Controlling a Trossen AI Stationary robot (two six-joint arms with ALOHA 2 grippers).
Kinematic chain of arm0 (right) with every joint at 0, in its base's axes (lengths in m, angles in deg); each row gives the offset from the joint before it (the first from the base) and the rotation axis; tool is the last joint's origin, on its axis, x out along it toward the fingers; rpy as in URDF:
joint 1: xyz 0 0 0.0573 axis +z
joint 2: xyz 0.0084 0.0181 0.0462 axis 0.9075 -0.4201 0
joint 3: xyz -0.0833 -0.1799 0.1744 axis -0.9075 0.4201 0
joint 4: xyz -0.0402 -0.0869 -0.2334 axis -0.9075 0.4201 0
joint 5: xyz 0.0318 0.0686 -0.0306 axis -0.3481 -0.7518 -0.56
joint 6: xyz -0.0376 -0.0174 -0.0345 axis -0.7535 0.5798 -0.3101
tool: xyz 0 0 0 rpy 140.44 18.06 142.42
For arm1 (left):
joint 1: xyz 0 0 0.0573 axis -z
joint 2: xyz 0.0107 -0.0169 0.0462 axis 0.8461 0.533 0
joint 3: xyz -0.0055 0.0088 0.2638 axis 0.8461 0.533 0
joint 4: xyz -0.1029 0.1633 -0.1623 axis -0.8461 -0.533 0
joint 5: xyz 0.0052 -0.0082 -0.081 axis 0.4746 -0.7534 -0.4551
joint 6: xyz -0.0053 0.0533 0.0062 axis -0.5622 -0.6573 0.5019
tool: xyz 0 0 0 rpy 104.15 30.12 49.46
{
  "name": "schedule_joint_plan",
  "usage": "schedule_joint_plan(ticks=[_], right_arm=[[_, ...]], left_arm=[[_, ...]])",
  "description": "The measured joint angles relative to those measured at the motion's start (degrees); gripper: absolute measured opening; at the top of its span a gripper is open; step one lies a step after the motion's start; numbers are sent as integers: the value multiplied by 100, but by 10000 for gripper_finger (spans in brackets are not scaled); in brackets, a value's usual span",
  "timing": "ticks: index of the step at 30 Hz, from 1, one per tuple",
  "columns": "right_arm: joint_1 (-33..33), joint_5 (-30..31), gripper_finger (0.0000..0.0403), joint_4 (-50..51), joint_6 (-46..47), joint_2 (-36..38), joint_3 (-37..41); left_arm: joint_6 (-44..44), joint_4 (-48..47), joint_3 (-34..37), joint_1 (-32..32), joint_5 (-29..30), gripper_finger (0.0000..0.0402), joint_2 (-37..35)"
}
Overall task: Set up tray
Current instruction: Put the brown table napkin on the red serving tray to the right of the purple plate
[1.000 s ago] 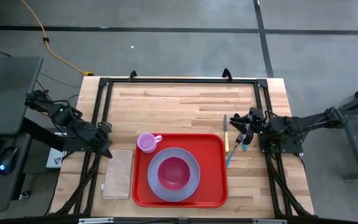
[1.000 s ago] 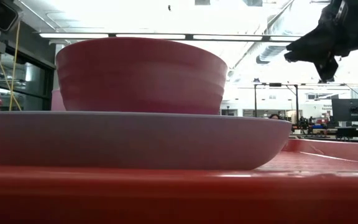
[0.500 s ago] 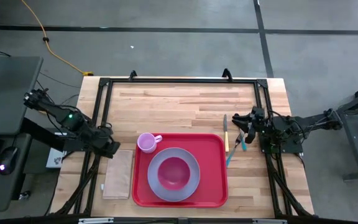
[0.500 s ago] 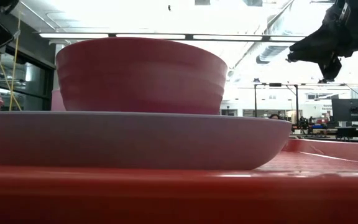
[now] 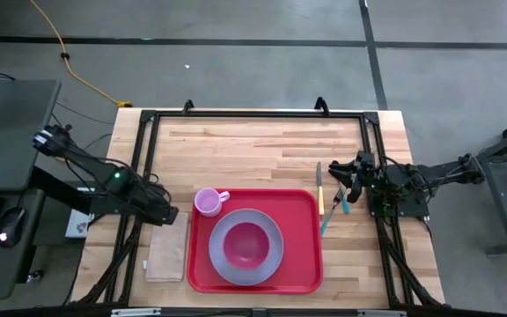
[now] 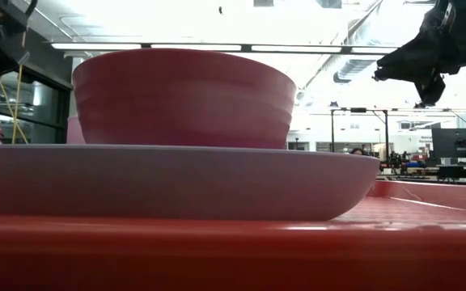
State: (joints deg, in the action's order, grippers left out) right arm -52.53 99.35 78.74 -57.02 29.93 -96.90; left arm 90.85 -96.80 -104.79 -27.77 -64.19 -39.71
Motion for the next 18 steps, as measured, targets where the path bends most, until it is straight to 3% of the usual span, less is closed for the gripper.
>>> schedule_joint_plan(ticks=[10,18], right_arm=[[0,-4,74,-1,3,0,0],[-1,-22,74,-3,5,-2,0]], left_arm=[[-75,-203,0,1,-327,44,741],[-380,43,2,2,-343,44,888]])
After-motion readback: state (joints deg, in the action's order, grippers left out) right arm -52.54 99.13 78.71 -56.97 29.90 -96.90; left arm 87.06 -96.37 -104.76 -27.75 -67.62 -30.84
